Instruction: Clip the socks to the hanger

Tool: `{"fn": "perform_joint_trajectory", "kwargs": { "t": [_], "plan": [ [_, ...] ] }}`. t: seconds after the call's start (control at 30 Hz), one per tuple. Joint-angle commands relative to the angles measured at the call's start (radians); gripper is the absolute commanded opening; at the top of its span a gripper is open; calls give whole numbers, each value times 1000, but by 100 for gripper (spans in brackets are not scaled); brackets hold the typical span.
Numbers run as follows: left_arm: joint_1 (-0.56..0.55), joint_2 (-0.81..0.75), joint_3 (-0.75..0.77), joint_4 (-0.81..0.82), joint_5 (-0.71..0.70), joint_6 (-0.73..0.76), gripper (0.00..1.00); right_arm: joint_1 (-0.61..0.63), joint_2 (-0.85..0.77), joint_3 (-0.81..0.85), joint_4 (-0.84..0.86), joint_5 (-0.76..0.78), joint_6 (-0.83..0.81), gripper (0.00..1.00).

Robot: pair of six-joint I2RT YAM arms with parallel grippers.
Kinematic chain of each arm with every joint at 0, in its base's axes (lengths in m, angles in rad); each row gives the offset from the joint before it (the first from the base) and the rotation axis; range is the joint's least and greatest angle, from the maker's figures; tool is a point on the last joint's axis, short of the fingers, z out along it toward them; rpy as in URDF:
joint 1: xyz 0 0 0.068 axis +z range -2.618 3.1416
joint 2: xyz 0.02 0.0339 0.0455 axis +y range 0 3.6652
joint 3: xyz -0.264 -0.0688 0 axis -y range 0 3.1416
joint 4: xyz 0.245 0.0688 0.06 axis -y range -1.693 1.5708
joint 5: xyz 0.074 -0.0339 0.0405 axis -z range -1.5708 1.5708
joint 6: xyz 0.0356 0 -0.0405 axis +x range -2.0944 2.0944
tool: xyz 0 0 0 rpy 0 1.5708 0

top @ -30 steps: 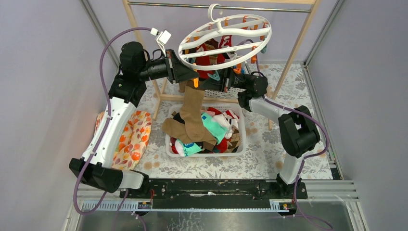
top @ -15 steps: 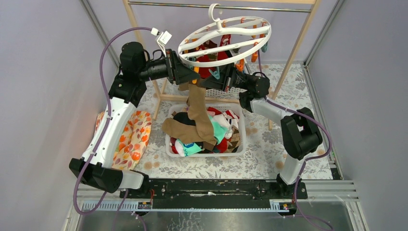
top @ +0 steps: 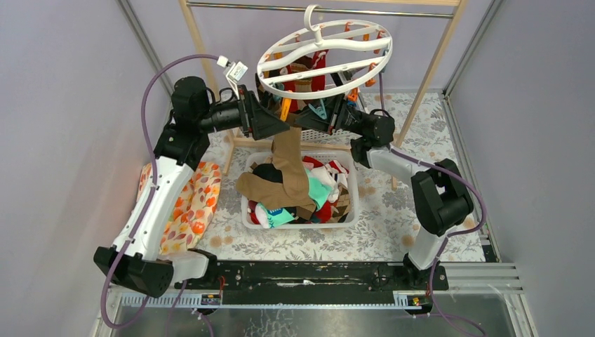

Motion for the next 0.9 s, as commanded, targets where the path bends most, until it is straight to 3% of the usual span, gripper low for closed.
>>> {"fn": "perform_joint_trajectory", "kwargs": {
  "t": [0.0,0.13,0.2,0.33,0.4,0.6,0.87],
  "plan": [
    [4,-56,-55,6,-37,70,70,-6,-72,-22,128,44,-35,39],
    [3,-68,-93,4,-101,118,58,-5,-109,-83,108,58,-84,56],
    [2,-61,-101,4,-123,129,50,-5,-133,-126,94,68,-120,60],
    [1,-44,-101,15,-148,127,23,-5,-182,-203,55,85,-201,68],
    [1,-43,-101,25,-155,120,15,-4,-203,-234,37,90,-234,70],
    [1,-62,-92,37,-160,112,5,-4,-287,-357,-61,174,-380,78],
    [1,-72,-24,-46,-277,233,0,-5,-524,-546,-415,465,-668,80]
  ]
}}
